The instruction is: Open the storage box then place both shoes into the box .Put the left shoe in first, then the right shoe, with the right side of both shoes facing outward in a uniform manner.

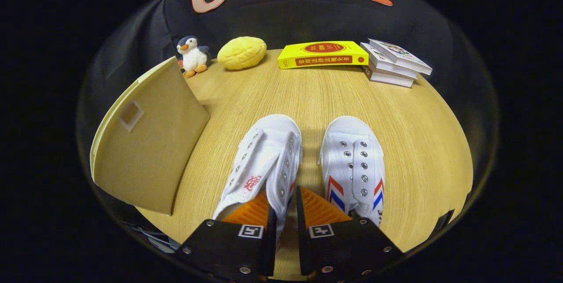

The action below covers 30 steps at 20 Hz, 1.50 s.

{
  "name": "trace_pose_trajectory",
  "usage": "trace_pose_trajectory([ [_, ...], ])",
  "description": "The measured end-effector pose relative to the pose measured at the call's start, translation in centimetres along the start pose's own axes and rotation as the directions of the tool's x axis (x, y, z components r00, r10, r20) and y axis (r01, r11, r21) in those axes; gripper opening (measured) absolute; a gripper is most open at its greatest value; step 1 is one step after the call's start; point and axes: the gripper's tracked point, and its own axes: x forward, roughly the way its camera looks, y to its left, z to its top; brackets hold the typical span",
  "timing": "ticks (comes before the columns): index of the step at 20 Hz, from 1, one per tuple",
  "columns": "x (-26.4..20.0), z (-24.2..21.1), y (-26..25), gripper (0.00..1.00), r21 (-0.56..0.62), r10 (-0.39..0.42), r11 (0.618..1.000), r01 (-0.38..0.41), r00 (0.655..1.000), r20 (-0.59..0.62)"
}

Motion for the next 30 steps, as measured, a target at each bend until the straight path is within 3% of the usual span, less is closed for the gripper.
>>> trace_pose_trajectory([
  [1, 0.4, -0.3, -0.1, 0.18, -0.019, -0.009, 1.000, 0.009, 1.000, 0.002],
  [4, 0.8, -0.2, 0.2, 0.15, -0.019, -0.021, 1.000, 0.021, 0.999, 0.027],
  [9, 0.5, 0.1, 0.4, 0.03, 0.126, 0.004, 0.992, 0.000, 1.000, -0.026],
  [14, -1.7, 2.3, 1.6, 0.01, 0.228, 0.032, 0.973, -0.026, 0.999, -0.020],
  [22, -7.2, 9.6, 8.5, 0.01, 0.352, 0.125, 0.926, -0.136, 0.991, 0.055],
  [30, -10.9, 13.7, 16.6, 0.01, 0.353, 0.163, 0.918, -0.181, 0.983, 0.081],
])
